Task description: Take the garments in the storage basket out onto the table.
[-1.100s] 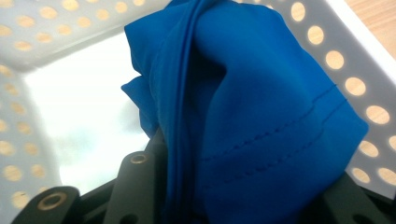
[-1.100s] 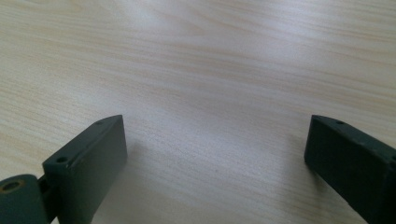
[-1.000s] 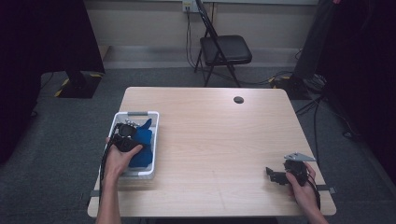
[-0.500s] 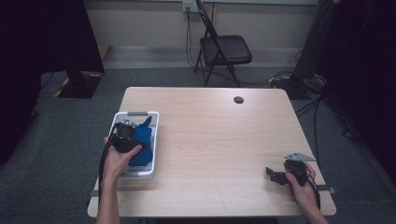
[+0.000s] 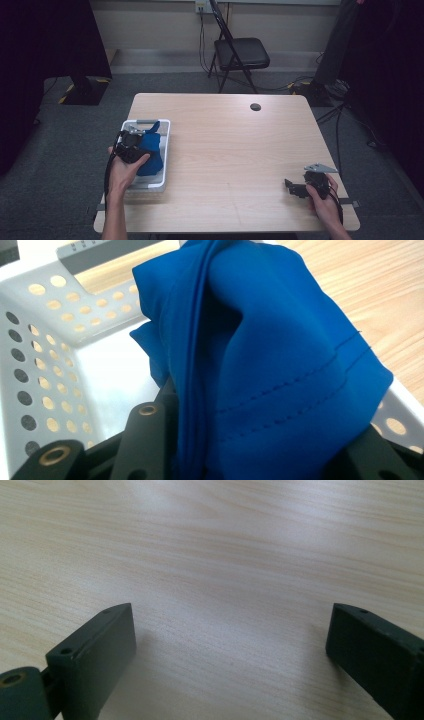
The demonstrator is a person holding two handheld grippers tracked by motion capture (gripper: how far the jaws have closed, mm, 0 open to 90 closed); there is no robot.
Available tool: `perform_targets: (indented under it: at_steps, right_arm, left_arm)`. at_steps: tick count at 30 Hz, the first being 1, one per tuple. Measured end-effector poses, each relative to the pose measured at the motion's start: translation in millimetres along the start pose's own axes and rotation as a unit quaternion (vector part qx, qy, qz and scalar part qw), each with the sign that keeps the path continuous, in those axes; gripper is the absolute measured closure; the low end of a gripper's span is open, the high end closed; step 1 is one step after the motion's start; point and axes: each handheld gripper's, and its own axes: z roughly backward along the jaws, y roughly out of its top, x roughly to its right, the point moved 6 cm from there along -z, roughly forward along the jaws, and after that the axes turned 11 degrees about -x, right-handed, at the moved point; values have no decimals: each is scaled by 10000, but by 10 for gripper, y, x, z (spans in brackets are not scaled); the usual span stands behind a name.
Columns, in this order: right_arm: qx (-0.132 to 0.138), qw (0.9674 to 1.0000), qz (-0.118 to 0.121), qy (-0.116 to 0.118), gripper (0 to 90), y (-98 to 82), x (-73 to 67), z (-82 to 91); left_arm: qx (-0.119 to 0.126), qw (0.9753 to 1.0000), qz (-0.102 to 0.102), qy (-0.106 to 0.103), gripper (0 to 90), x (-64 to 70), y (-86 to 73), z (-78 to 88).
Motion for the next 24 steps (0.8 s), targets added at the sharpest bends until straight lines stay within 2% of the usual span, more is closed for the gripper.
perform_targets:
  at_steps: [3, 4, 6, 13, 16, 24]
  right_arm:
    - [2, 10000, 2, -1, 47, 0, 0, 0]
    - [1, 10000, 0, 0, 47, 0, 0, 0]
    - [0, 10000, 0, 0, 47, 0, 0, 0]
    - [0, 10000, 1, -1, 47, 0, 0, 0]
    - [0, 10000, 0, -1, 47, 0, 0, 0]
    - [0, 10000, 1, -1, 47, 0, 0, 0]
  left_arm:
    - [90, 10000, -36, -11, 570, -1, -1, 37]
    - [115, 9999, -109, -29, 570, 4, -4, 49]
    - [176, 9998, -83, 21, 570, 7, -4, 67]
    - [405, 9991, -111, -30, 570, 22, 10, 144]
    - [452, 9989, -142, 35, 571, 26, 13, 162]
    - [622, 9978, -209, -3, 571, 37, 16, 205]
